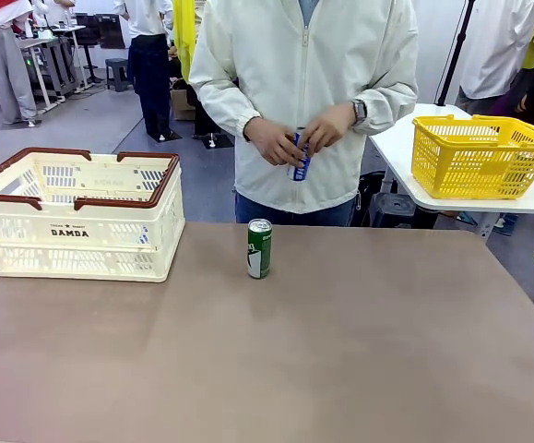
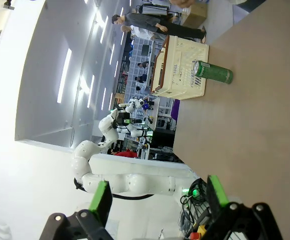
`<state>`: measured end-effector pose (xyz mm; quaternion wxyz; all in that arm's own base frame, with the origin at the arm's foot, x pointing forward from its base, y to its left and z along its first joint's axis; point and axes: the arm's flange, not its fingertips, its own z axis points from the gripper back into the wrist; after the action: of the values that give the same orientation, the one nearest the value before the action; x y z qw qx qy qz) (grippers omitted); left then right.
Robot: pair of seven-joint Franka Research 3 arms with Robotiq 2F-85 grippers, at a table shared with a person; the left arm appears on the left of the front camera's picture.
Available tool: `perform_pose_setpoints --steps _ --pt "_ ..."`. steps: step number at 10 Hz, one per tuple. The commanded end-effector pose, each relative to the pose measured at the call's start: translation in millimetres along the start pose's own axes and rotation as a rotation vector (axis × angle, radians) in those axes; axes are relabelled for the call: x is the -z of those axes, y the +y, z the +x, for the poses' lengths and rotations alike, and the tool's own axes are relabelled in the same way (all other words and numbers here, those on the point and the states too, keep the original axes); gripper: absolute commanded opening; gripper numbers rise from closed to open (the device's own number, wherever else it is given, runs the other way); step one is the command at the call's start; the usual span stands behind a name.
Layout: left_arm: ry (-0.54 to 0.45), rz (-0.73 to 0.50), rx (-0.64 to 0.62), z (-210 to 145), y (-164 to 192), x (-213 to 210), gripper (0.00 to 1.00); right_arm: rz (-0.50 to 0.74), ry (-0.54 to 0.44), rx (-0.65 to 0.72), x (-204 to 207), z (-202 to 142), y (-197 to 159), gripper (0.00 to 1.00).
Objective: Place the drinks into the Shopping basket.
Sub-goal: Pick up one drink and place it into the Shopping basket.
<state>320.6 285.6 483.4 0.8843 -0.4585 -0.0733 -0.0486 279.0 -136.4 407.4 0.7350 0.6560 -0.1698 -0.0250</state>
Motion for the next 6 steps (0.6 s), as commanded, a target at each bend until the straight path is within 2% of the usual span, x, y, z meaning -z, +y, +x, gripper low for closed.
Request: perform_pose_setpoints --steps 1,6 --pt "0.071 0.072 0.072 3.2 -31.1 -0.7 1.0 -0.001 0.014 -0.018 -2.4 -1.8 1.5 1.0" --pt "0.071 0.072 0.072 3.2 -31.1 -0.7 1.0 -0.001 0.014 -0.018 -2.4 -1.8 1.5 1.0"
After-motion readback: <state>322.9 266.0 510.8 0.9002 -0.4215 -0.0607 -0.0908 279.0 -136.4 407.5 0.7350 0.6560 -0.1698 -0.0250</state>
